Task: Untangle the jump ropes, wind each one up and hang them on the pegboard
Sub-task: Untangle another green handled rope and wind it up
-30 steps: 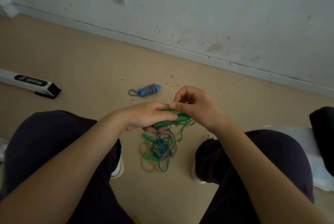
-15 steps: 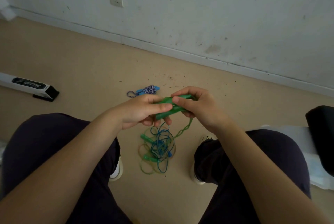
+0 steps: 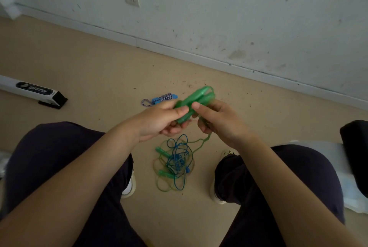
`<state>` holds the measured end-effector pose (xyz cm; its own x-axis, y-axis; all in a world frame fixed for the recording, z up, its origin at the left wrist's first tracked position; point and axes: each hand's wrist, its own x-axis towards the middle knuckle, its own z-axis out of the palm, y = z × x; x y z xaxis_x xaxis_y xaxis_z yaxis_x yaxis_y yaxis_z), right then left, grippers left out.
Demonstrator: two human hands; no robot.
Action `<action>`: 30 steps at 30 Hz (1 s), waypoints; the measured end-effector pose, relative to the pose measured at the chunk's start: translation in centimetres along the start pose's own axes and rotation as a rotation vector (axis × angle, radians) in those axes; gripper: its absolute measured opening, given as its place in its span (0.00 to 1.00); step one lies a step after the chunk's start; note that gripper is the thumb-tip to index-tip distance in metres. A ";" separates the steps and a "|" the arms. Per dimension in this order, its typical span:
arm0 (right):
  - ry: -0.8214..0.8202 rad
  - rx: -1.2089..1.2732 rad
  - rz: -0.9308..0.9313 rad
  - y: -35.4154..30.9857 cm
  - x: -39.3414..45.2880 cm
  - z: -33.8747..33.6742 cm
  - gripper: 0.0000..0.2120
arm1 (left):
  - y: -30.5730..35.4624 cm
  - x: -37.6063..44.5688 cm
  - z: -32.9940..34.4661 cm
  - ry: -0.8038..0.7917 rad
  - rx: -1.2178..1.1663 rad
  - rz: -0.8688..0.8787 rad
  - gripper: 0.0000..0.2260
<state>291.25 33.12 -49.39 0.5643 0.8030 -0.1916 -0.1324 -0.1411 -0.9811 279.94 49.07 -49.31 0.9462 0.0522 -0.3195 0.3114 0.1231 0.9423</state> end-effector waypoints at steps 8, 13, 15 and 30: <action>-0.035 -0.428 -0.033 0.9 -0.1 0.8 0.06 | -0.3 0.8 -1.3 0.342 -0.038 0.083 0.10; -0.105 -0.603 -0.089 0.5 -0.3 1.1 0.06 | -0.2 0.8 -1.1 0.397 0.077 0.091 0.09; -0.095 -0.612 -0.133 0.1 -0.4 1.0 0.05 | -0.3 0.8 -1.2 0.397 0.197 0.040 0.10; 0.160 -0.639 -0.351 -0.5 -0.1 -0.9 0.03 | 0.1 -0.2 -0.8 -0.064 0.307 -0.090 0.06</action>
<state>291.97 32.58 -48.90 0.6045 0.7755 0.1821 0.5491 -0.2401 -0.8005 279.74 49.86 -49.22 0.9141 -0.0090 -0.4053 0.3971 -0.1806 0.8998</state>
